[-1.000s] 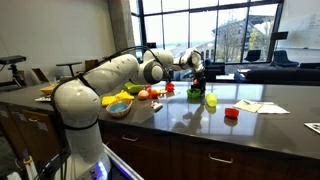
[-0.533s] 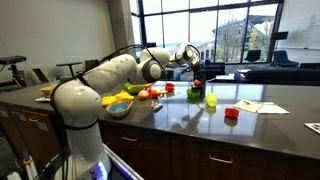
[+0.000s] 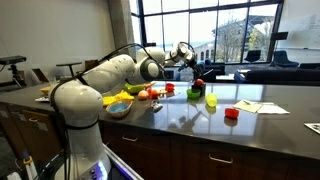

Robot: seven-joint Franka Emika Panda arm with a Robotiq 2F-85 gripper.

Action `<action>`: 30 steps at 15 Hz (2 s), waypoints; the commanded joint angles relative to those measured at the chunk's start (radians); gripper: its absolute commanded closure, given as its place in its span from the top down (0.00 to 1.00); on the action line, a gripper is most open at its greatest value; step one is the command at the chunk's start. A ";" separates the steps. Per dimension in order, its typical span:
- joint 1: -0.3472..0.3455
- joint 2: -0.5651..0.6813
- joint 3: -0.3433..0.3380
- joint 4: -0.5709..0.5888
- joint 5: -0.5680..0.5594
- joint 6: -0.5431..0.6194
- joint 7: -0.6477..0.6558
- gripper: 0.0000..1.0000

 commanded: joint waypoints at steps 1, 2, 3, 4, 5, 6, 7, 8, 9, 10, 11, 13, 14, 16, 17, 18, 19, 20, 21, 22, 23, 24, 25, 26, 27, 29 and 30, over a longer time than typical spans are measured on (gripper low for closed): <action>0.026 -0.021 0.078 0.000 0.050 -0.064 -0.164 0.06; 0.037 -0.024 0.102 0.000 0.064 -0.085 -0.202 0.06; 0.048 -0.026 0.124 0.001 0.076 -0.110 -0.240 0.06; 0.058 -0.029 0.144 0.002 0.086 -0.138 -0.278 0.06; 0.071 -0.030 0.159 0.004 0.093 -0.173 -0.315 0.06; 0.082 -0.033 0.173 0.007 0.098 -0.214 -0.349 0.06; 0.094 -0.038 0.185 0.009 0.101 -0.259 -0.383 0.06; 0.108 -0.040 0.193 0.011 0.098 -0.305 -0.415 0.06; 0.132 -0.062 0.176 -0.018 0.098 -0.344 -0.445 0.06; 0.151 -0.060 0.165 -0.011 0.085 -0.366 -0.453 0.06; 0.171 -0.059 0.153 -0.008 0.071 -0.378 -0.460 0.06; 0.216 -0.057 0.138 -0.003 0.049 -0.408 -0.486 0.06; 0.240 -0.056 0.129 -0.002 0.035 -0.421 -0.509 0.06; 0.287 -0.054 0.119 -0.001 0.010 -0.451 -0.567 0.06; 0.311 -0.053 0.114 0.001 -0.001 -0.465 -0.595 0.06; 0.331 -0.051 0.110 0.003 -0.011 -0.478 -0.619 0.06; 0.348 -0.049 0.107 0.006 -0.020 -0.483 -0.641 0.06; 0.359 -0.047 0.106 0.010 -0.022 -0.484 -0.651 0.06; 0.366 -0.050 0.108 0.010 -0.018 -0.494 -0.657 0.06; 0.358 -0.055 0.116 0.010 -0.003 -0.507 -0.662 0.06; 0.344 -0.071 0.131 -0.002 0.015 -0.556 -0.702 0.06; 0.368 -0.039 0.115 0.010 -0.001 -0.498 -0.640 0.24; 0.366 -0.042 0.117 0.010 0.001 -0.521 -0.657 0.24; 0.360 -0.044 0.117 0.010 0.002 -0.530 -0.669 0.24; 0.353 -0.046 0.118 0.010 0.004 -0.533 -0.676 0.24; 0.345 -0.049 0.118 0.009 0.005 -0.534 -0.686 0.24; 0.345 -0.049 0.119 0.009 0.005 -0.535 -0.686 0.06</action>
